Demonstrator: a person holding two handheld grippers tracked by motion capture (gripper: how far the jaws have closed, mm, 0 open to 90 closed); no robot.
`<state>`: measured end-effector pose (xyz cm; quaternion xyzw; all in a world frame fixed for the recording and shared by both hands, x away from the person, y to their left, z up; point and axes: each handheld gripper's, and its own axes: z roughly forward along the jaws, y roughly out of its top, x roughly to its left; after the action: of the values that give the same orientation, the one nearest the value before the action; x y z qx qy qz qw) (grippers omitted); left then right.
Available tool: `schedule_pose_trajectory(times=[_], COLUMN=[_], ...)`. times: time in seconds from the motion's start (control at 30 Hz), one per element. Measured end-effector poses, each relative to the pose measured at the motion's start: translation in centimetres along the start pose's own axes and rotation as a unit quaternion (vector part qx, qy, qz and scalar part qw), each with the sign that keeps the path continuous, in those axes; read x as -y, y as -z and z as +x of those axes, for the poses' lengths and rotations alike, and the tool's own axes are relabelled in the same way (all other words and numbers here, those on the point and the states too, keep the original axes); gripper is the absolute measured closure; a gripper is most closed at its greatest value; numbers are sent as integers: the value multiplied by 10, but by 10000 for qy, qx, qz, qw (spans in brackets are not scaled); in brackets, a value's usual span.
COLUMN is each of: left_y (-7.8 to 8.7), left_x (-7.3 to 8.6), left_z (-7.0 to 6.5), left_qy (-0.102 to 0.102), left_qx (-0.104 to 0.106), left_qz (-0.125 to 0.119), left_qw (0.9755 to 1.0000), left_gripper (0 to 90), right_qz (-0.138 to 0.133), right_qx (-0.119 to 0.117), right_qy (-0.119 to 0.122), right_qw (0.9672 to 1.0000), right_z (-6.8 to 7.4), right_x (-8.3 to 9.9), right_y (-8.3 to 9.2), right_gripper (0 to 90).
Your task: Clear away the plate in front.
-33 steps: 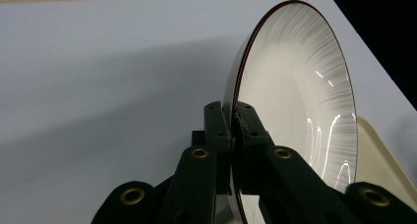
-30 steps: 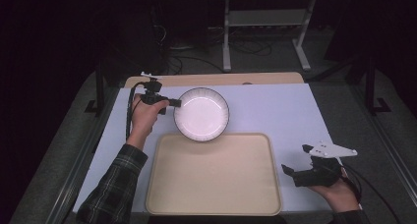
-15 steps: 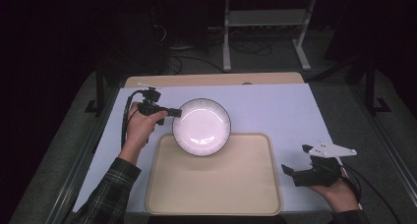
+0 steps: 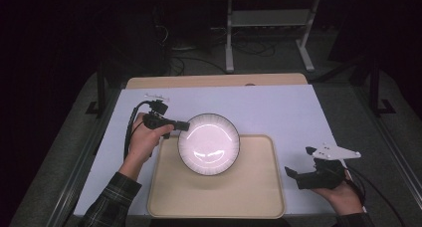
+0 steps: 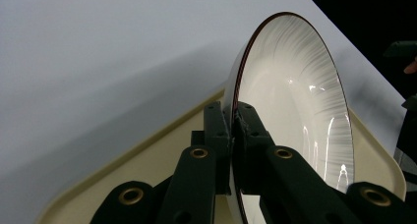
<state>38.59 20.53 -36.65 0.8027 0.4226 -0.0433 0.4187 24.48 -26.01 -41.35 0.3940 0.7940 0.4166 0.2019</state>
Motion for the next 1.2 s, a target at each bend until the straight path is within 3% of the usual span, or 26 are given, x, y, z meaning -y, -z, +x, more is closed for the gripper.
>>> schedule_pose_trajectory(times=[0.17, 0.43, 0.77, 1.2], left_y=[-4, -17, -24, -29], left_x=[7, 24, 32, 34], left_z=[-8, -10, -9, -6], left_qy=[-94, -70, -19, -148], left_qx=[104, 268, 364, 151], left_qz=[155, 523, 670, 810], left_qw=[9998, 9982, 9971, 9965], left_gripper=[861, 859, 857, 867], right_qz=[22, 63, 78, 134], right_qx=[-15, -11, -12, -20], right_qy=[11, 38, 56, 122], right_qw=[10000, 10000, 10000, 9998], right_z=[1, 1, 3, 4], right_x=[0, 1, 1, 1], right_y=[-1, -2, -3, -4], right_gripper=[9, 9, 9, 9])
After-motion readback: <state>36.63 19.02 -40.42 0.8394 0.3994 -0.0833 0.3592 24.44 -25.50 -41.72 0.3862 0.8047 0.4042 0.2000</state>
